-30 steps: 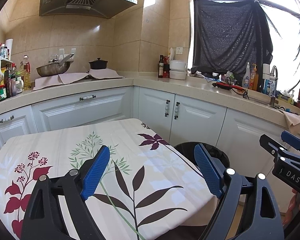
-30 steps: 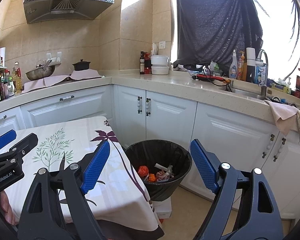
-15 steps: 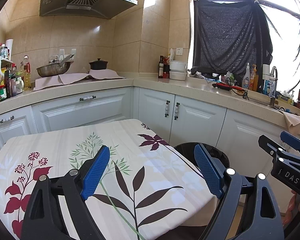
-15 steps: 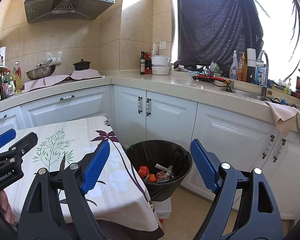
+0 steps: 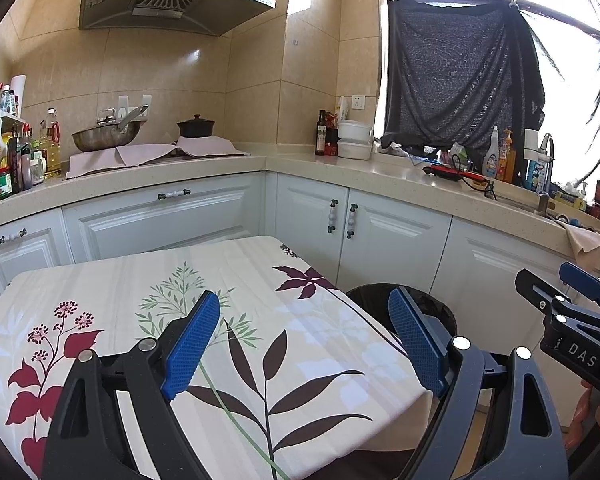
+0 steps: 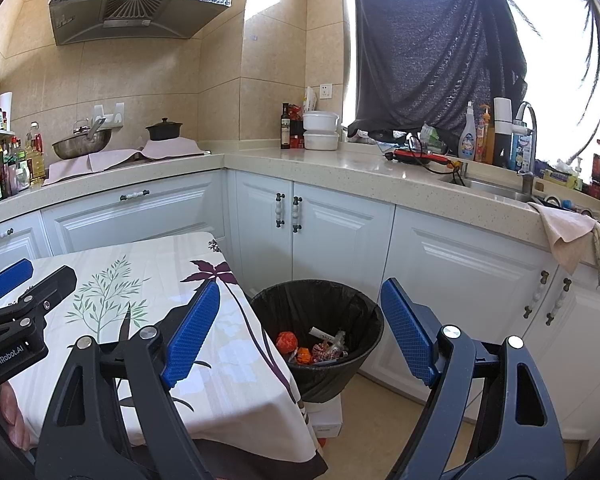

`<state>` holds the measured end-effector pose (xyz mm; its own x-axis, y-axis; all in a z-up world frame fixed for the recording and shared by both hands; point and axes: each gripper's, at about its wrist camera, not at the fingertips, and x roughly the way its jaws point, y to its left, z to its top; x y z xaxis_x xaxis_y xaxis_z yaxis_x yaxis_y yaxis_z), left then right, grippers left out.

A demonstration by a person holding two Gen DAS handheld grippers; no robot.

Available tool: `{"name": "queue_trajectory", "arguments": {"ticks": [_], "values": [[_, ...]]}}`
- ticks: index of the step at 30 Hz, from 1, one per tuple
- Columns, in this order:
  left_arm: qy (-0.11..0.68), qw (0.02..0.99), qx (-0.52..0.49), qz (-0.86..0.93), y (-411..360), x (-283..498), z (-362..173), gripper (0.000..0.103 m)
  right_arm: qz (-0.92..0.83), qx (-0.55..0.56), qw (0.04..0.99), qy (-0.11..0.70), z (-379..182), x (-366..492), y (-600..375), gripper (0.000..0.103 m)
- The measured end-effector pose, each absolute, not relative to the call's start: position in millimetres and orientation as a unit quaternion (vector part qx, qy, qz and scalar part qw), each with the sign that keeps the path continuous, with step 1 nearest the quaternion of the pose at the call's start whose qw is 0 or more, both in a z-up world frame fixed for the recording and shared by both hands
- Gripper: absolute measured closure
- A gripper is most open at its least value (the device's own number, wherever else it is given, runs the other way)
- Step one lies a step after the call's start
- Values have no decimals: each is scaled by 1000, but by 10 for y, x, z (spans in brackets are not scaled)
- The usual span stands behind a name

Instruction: Collect trash

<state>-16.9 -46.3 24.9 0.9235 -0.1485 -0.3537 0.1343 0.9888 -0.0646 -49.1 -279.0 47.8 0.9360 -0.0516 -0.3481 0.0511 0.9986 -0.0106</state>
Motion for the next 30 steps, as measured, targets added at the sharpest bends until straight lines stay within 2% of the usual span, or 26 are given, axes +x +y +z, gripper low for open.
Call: {"name": "queue_trajectory", "arguments": {"ticks": [20, 30], "values": [[179, 980, -19, -84, -489, -194, 245, 18, -26, -2, 984, 176, 485, -499, -2806, 22], [183, 980, -22, -76, -498, -178, 237, 13, -26, -2, 984, 177, 478, -513, -2827, 22]]}}
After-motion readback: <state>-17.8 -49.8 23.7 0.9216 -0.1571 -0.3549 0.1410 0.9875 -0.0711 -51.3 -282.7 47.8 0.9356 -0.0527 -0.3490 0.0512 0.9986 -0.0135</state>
